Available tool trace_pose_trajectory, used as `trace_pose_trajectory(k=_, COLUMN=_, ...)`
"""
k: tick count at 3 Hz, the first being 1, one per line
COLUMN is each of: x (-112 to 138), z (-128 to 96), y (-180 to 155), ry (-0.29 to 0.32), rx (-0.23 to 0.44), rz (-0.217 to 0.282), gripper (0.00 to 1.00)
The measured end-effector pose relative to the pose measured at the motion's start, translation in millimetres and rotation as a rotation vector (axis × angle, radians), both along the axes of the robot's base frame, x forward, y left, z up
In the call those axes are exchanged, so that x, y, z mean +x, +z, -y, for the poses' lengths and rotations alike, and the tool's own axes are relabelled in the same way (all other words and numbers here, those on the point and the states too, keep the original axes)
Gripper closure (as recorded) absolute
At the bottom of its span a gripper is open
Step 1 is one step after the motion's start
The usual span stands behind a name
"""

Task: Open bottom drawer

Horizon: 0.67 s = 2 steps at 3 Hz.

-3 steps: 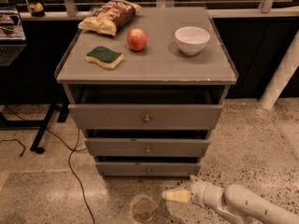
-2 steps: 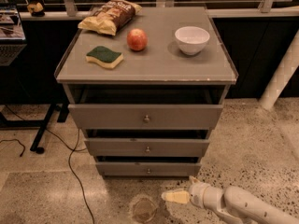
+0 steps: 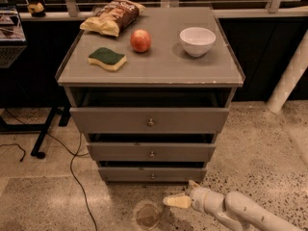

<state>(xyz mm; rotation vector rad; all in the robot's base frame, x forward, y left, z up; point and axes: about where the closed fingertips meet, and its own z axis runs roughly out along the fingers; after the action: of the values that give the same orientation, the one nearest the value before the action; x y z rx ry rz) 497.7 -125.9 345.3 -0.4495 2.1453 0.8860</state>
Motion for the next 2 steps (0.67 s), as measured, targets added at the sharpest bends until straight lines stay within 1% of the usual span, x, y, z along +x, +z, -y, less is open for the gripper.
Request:
trace_pose_trajectory(k=1, x=13, z=-1, y=-21, ry=-0.019, rx=0.034, rz=-0.013, gripper=0.0)
trace_pose_trajectory(k=2, x=28, z=-1, y=-40, ry=-0.054, rx=0.038, rz=-0.028, gripper=0.0)
